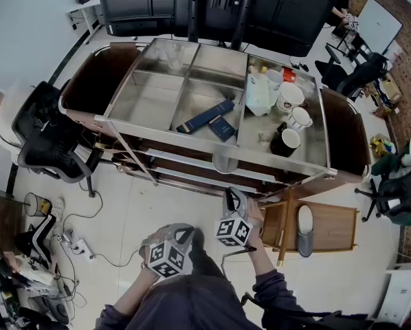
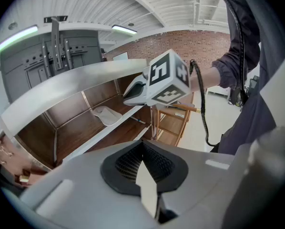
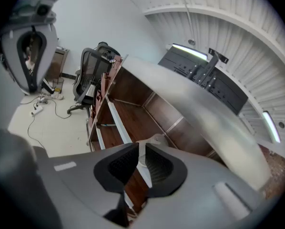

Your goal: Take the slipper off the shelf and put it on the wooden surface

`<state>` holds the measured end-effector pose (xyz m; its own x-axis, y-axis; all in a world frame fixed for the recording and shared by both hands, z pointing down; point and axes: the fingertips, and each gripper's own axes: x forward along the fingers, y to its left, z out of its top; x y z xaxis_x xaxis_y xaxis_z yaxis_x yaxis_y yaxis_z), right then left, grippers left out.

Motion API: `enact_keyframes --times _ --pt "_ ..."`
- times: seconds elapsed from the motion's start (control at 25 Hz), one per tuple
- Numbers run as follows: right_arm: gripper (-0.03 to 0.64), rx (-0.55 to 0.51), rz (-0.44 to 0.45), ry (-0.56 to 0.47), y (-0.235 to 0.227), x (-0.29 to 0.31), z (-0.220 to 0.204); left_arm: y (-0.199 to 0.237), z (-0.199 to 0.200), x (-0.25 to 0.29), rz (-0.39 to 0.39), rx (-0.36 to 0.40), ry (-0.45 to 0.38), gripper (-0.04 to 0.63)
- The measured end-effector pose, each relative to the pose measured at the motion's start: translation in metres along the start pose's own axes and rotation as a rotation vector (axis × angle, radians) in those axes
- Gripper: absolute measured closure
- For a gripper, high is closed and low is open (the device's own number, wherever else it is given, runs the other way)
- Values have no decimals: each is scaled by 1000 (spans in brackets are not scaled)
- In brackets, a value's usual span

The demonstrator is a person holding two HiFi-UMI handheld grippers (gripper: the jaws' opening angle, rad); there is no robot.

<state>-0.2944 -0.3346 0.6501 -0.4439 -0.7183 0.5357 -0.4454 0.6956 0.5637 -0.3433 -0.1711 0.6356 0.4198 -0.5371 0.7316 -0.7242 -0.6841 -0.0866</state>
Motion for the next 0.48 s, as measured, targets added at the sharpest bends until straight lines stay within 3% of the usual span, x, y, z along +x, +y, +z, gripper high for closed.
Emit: enact_keyframes --times 0.12,0.16,0.24,0.32,0.48 --pt "468 -125 30 52 -25 75 -23 24 7 33 -9 -39 18 580" --pt "460 -176 41 56 -28 95 -29 31 7 41 -12 -52 29 580" --pt "431 -282 71 48 -22 127 -38 41 3 52 -15 -79 55 580" --pt "347 -372 101 37 -10 150 -45 50 0 59 -12 -100 74 580" --pt "336 -534 127 101 8 187 -71 61 3 69 -7 -115 85 580"
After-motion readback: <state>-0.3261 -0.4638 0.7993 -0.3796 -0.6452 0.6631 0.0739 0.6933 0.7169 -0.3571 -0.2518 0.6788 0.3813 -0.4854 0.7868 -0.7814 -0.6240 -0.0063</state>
